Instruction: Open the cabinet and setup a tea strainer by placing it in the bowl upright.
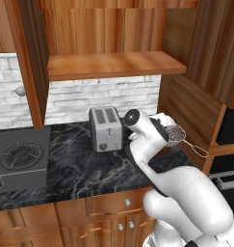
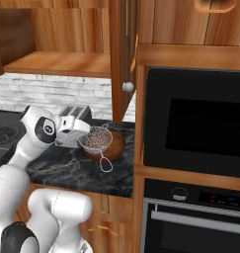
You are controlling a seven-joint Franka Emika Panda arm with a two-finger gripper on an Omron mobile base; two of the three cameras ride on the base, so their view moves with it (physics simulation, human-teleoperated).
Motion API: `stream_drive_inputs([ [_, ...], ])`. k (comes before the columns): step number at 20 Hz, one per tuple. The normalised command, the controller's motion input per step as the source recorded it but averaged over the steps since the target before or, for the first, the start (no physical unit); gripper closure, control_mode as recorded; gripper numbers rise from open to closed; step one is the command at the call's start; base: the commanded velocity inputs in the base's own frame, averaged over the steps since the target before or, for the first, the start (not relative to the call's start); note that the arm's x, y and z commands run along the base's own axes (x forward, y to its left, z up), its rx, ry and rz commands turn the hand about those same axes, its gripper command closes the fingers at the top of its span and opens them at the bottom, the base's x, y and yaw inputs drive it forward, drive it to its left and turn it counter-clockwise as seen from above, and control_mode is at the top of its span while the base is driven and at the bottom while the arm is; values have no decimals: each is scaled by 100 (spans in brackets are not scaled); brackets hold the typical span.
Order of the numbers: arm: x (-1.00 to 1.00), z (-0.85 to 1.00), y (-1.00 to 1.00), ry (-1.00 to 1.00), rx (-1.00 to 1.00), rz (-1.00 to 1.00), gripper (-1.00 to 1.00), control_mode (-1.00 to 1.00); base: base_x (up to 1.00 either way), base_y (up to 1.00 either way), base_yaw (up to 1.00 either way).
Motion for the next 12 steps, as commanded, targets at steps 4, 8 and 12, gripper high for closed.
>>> stream_drive_inputs([
  [4,60,-32,0,2,2,0,100,-100,0,0,0],
  [8,54,-32,0,0,0,0,100,-100,0,0,0],
  [12,47,-31,0,0,0,0,100,-100,0,0,0],
])
